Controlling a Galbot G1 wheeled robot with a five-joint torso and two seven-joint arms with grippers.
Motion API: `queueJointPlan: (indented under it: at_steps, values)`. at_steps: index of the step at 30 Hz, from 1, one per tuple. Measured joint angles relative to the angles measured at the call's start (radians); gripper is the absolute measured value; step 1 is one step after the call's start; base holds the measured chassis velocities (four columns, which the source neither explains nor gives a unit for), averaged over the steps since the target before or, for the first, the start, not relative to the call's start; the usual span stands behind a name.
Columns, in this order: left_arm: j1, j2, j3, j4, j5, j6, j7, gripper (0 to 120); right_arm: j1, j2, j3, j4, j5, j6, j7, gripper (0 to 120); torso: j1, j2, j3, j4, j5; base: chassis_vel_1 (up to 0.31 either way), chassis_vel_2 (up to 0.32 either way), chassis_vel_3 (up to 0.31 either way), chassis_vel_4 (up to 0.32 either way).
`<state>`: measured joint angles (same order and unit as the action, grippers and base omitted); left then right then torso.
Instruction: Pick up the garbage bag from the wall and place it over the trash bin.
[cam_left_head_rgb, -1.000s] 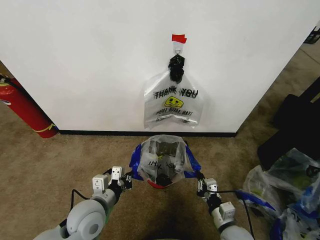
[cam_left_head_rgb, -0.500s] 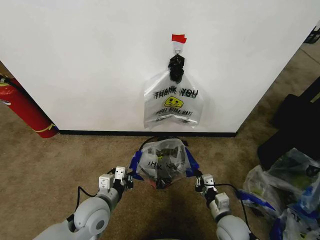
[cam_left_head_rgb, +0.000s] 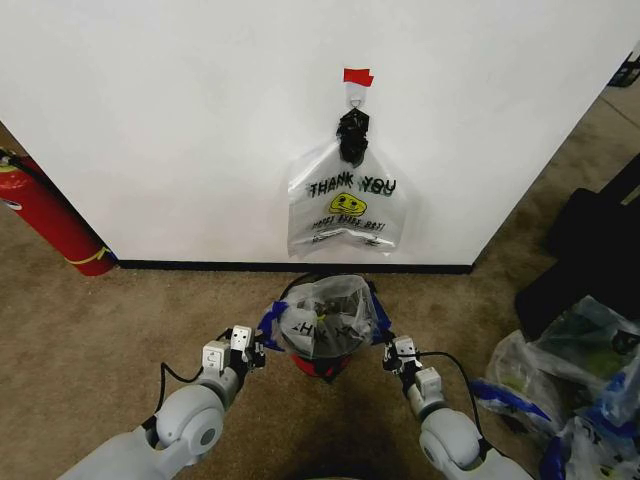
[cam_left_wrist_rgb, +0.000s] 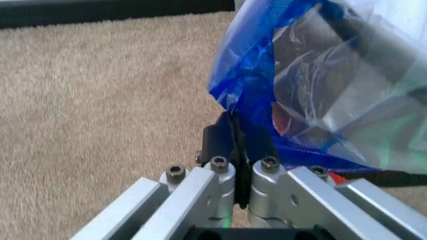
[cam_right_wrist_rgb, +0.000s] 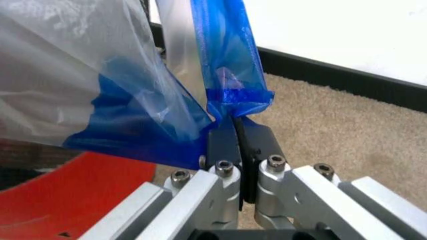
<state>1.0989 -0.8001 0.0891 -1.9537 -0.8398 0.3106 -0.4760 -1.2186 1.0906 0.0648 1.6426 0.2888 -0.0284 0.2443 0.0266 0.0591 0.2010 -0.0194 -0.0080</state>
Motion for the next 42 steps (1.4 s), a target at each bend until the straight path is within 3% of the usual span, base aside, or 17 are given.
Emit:
queueJointPlan:
  at_steps: [10, 19, 25, 29, 30, 35, 38, 42]
  values:
    - [-0.014, -0.008, 0.008, 0.019, 0.020, -0.009, 0.001, 0, 0.038, 0.007, -0.005, -0.037, -0.009, 0.004, 0.003, 0, 0.000, 0.000, 0.000, 0.0000, 0.0000, 0.000, 0.000, 0.000, 0.000]
    - [0.071, -0.005, -0.046, -0.015, 0.018, -0.014, 0.010, 0, 0.023, 0.023, 0.001, -0.044, -0.031, 0.039, 0.004, 0, 0.000, 0.000, 0.000, 0.0001, 0.0001, 0.000, 0.000, 0.000, 0.000]
    - [0.152, 0.006, -0.101, -0.081, 0.025, -0.018, 0.019, 19, -0.049, 0.012, 0.031, 0.011, -0.057, 0.112, -0.008, 0, 0.000, 0.000, 0.000, 0.0000, 0.0000, 0.000, 0.000, 0.000, 0.000]
    - [0.201, 0.007, -0.143, -0.126, 0.051, -0.029, 0.021, 37, -0.107, 0.008, 0.055, 0.051, -0.096, 0.170, -0.024, 10, 0.000, 0.000, 0.000, 0.0000, 0.0001, 0.000, 0.000, 0.000, 0.000]
    - [0.201, 0.007, -0.143, -0.126, 0.051, -0.029, 0.021, 37, -0.107, 0.008, 0.055, 0.051, -0.096, 0.170, -0.024, 10, 0.000, 0.000, 0.000, 0.0000, 0.0001, 0.000, 0.000, 0.000, 0.000]
    - [0.258, 0.013, -0.183, -0.201, 0.093, -0.041, 0.020, 58, -0.157, 0.011, 0.086, 0.093, -0.131, 0.222, -0.017, 32, 0.000, 0.000, 0.000, 0.0001, 0.0001, 0.000, 0.000, 0.000, 0.000]
    - [0.274, 0.013, -0.191, -0.219, 0.106, -0.043, 0.019, 66, -0.163, 0.014, 0.092, 0.104, -0.131, 0.227, -0.009, 36, 0.000, 0.000, 0.000, 0.0001, 0.0000, 0.000, 0.000, 0.000, 0.000]
    - [0.331, 0.011, -0.208, -0.271, 0.139, -0.061, 0.012, 84, -0.183, 0.021, 0.113, 0.127, -0.134, 0.252, 0.005, 56, 0.000, 0.000, 0.000, 0.0001, 0.0000, 0.000, 0.000, 0.000, 0.000]
